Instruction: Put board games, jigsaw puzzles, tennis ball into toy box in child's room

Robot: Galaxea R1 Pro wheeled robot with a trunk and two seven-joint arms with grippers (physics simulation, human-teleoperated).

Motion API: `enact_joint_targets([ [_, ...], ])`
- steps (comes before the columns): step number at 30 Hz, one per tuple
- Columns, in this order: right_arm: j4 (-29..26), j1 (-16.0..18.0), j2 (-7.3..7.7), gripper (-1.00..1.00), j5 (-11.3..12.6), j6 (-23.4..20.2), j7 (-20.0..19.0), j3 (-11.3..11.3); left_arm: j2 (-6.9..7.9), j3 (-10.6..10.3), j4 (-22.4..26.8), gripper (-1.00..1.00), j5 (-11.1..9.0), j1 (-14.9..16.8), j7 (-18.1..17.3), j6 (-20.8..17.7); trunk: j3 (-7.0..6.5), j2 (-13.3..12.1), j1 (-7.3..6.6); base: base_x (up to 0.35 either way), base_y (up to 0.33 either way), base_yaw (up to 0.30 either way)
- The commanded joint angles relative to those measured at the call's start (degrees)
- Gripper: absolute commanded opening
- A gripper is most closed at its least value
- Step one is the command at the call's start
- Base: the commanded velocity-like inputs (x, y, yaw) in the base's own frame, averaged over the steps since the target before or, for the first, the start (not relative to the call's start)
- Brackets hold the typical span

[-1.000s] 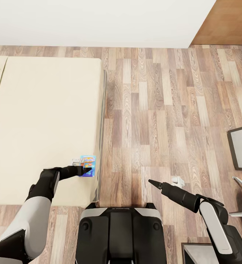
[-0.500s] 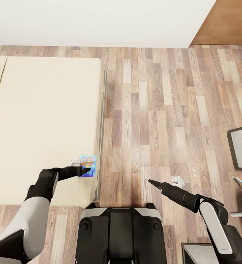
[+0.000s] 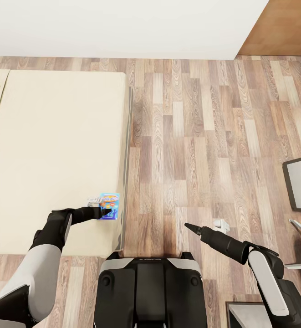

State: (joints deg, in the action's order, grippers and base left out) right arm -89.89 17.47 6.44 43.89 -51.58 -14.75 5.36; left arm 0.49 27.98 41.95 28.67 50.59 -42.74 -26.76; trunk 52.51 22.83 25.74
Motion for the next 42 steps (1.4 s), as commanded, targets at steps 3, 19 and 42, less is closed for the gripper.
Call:
enact_joint_targets([
  [3, 0.0, 0.0, 0.00, 1.00, -0.4, -0.3, -0.5, 0.1, 0.01, 0.3, 0.1, 1.00, 0.7, 0.0, -0.3, -0.1, 0.06, 0.1, 0.04, 0.000, 0.000, 0.000],
  [19, 0.0, 0.0, 0.05, 1.00, -0.4, -0.3, -0.5, 0.1, 2.01, 0.3, 0.3, 1.00, 0.2, 0.0, -1.3, -0.2, 0.06, 0.1, 0.04, 0.000, 0.000, 0.000],
  [42, 0.0, 0.0, 0.07, 1.00, -0.4, -0.3, -0.5, 0.1, 3.70, 0.4, 0.9, 1.00, 0.1, 0.0, -13.9, -0.1, 0.06, 0.1, 0.04, 0.000, 0.000, 0.000],
])
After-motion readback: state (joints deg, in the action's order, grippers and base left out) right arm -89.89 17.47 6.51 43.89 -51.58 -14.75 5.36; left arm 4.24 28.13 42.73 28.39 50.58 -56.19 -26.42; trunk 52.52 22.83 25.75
